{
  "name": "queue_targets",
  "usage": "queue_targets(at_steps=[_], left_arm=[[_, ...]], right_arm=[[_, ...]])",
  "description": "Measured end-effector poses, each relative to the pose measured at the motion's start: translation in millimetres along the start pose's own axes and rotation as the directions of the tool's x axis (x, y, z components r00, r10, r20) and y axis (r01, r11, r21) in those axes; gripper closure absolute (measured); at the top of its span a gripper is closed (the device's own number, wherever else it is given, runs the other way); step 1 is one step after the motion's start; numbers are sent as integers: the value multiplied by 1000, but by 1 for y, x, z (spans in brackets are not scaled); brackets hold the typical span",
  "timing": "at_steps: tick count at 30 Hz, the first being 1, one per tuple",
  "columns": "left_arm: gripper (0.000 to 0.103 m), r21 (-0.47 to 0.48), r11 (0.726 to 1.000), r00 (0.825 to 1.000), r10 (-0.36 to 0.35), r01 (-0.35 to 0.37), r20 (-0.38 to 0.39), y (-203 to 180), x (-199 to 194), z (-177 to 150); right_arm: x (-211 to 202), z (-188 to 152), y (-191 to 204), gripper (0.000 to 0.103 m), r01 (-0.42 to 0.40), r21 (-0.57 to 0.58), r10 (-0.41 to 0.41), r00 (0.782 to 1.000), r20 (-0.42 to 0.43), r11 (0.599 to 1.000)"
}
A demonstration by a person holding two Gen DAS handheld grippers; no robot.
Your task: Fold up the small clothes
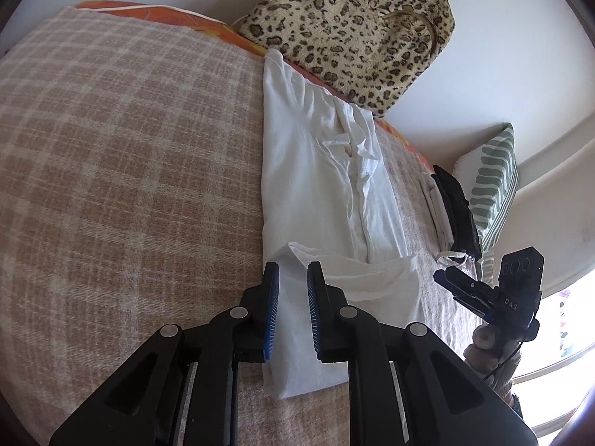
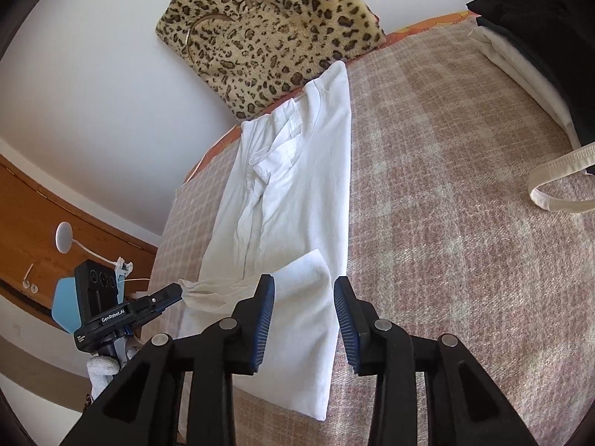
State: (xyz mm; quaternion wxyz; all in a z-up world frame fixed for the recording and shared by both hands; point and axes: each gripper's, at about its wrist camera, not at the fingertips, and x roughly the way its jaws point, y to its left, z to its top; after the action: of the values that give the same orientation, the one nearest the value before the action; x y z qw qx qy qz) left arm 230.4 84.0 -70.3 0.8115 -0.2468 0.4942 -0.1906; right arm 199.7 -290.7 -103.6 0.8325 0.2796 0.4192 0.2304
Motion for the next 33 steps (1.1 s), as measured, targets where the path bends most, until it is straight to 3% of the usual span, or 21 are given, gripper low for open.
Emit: queue_targets(at_steps=[4,8,13,16,18,21,22,28,30,33], left_arm=[[89,113,993,999,-30,25,36,-22,-20,-14],[89,223,973,999,-54,54,-8,-45,-6,-33],[89,151,984,994,-83,93,-72,-41,25,-28],[89,125,992,998,-22,29,-55,-34,34,-21],[89,123,992,999,33,-28,-33,-30,37,-17],[89,108,990,995,94,-92,-18,-20,40,-14],[89,104,989,994,106,-104,-14,-18,40,-14],[89,139,976,985,162,-168,51,-22,23,-17],[89,131,979,987,148,-154,60,-22,14,-20],[89,142,982,991,120,-128,62,-25,1,-30]], right_arm=[[-9,-14,30,71,-27,-143,26,1000,-15,989],[13,-36,61,73,-22,-297,0,997,-74,955],[42,-42,77,73,-19,-354,-24,993,-119,935],[54,-36,80,73,11,-387,-59,992,-113,922],[64,-31,79,73,48,-401,-101,989,-111,915],[78,-23,71,75,229,-421,-277,959,-55,878],[76,-19,67,77,259,-417,-299,954,-33,871],[29,-3,55,73,303,-327,-299,952,64,895],[7,-6,48,65,263,-281,-260,964,48,923],[-16,-22,38,63,201,-251,-203,979,16,947]])
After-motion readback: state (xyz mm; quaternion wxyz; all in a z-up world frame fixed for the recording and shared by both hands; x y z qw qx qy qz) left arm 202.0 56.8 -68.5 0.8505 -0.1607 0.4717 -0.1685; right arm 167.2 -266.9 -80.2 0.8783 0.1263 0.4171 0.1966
